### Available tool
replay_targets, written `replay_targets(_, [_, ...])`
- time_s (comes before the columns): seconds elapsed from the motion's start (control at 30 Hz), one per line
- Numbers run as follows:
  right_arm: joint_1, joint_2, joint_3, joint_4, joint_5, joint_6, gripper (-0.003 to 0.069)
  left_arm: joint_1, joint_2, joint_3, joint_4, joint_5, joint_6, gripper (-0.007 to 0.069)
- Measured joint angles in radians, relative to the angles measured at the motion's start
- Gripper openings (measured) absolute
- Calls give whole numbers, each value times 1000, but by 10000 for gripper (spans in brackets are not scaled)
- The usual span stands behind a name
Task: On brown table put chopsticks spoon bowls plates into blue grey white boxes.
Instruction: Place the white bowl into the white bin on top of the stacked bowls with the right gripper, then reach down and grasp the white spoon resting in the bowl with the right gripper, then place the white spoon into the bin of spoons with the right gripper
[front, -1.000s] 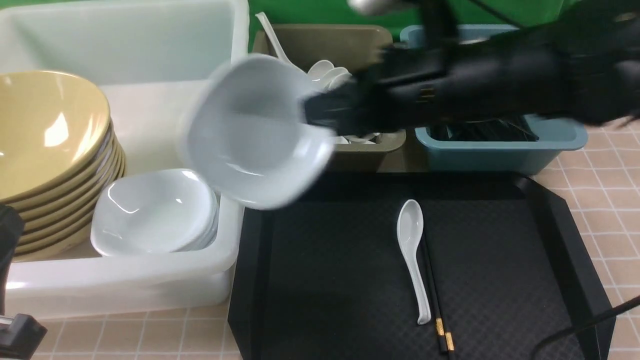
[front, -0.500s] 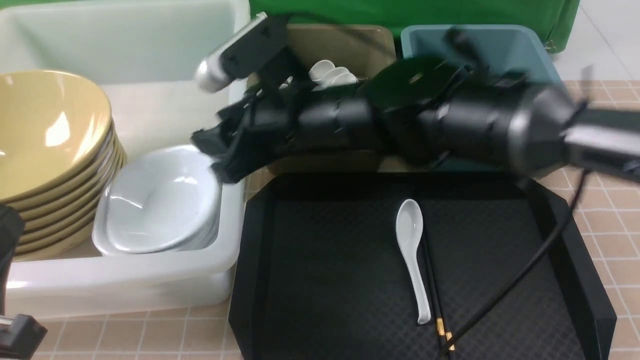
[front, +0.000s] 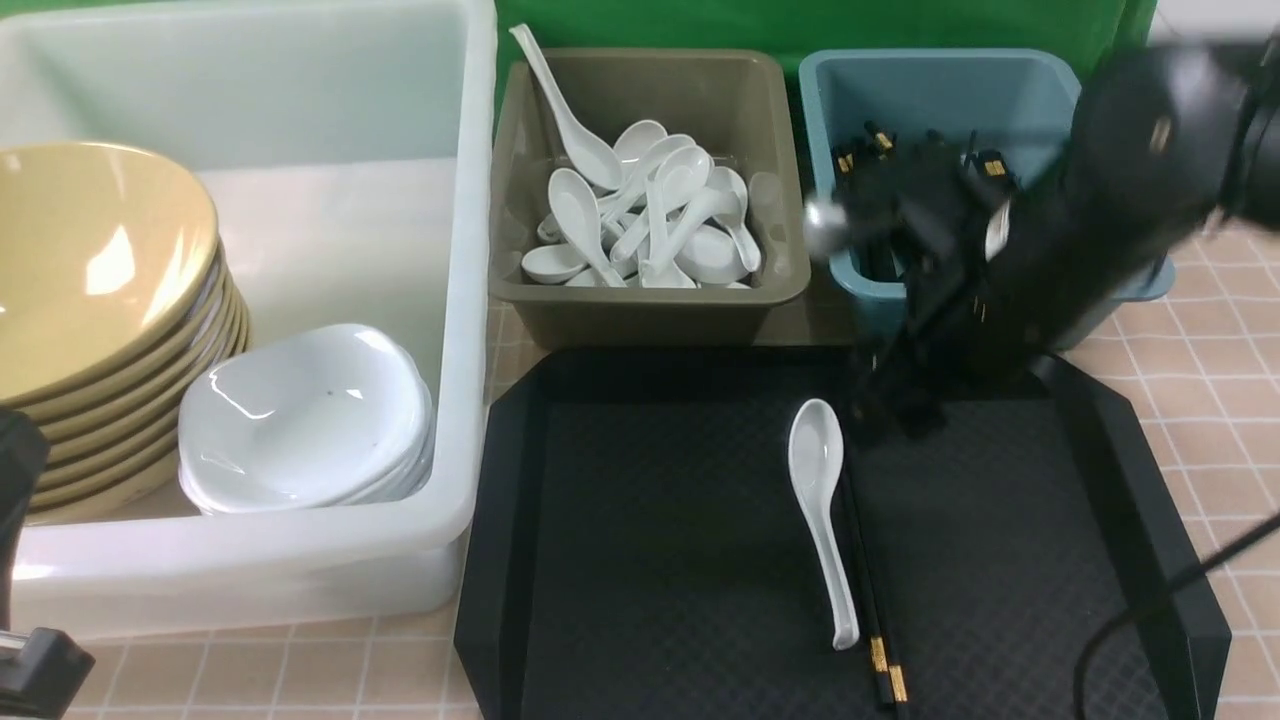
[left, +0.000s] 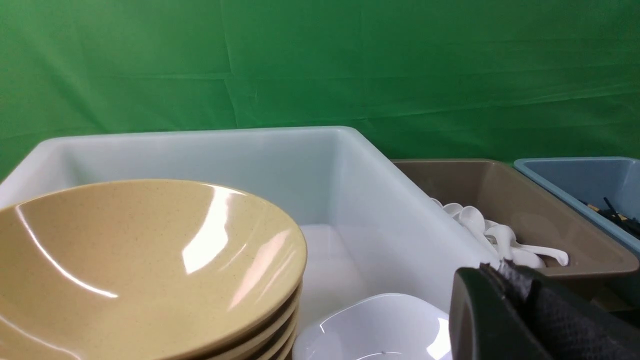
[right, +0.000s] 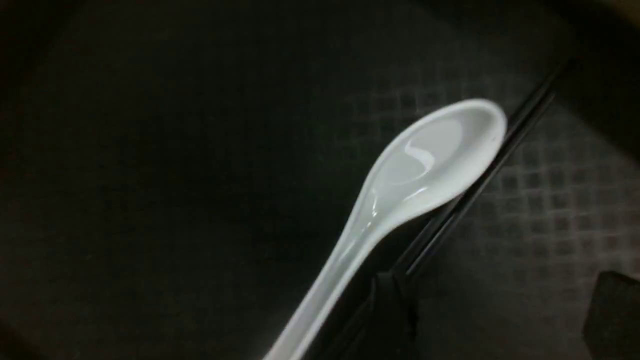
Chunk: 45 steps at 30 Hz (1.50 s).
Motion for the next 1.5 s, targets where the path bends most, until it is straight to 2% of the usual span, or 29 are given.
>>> replay_targets(0.27, [33, 130, 55, 103, -266, 24, 519, 0, 0, 0, 0, 1, 0, -7])
replay_targets(0.43, [85, 208, 49, 124, -331, 21, 465, 0, 0, 0, 0, 1, 0, -7])
replay_targets(0.5, [106, 221, 44, 125, -354, 11, 407, 0, 0, 0, 0, 1, 0, -7])
replay_targets(0.53, [109, 222, 44, 126, -356, 11, 401, 0, 0, 0, 0, 1, 0, -7])
replay_targets(0.57, [116, 225, 43, 126, -369, 6, 343, 0, 0, 0, 0, 1, 0, -7])
replay_targets(0.6, [117, 225, 43, 126, -369, 6, 335, 0, 0, 0, 0, 1, 0, -7])
replay_targets(0.7, [118, 222, 27, 126, -341, 6, 190, 0, 0, 0, 0, 1, 0, -7])
replay_targets(0.97, [118, 108, -47, 126, -179, -43, 190, 0, 0, 0, 0, 1, 0, -7])
replay_targets(1.07, [118, 68, -112, 127, -220, -80, 190, 0, 0, 0, 0, 1, 0, -7])
replay_targets(1.2, [118, 66, -215, 129, -413, -109, 190, 0, 0, 0, 0, 1, 0, -7])
replay_targets(1.27, [119, 113, -317, 132, -564, -115, 190, 0, 0, 0, 0, 1, 0, -7])
replay_targets(1.33, [119, 195, -440, 137, -629, -115, 190, 0, 0, 0, 0, 1, 0, -7])
replay_targets(1.4, [119, 249, -516, 139, -625, -115, 190, 0, 0, 0, 0, 2, 0, -7])
replay_targets(1.5, [112, 417, -731, 141, -497, -116, 221, 0, 0, 0, 0, 8, 0, -7])
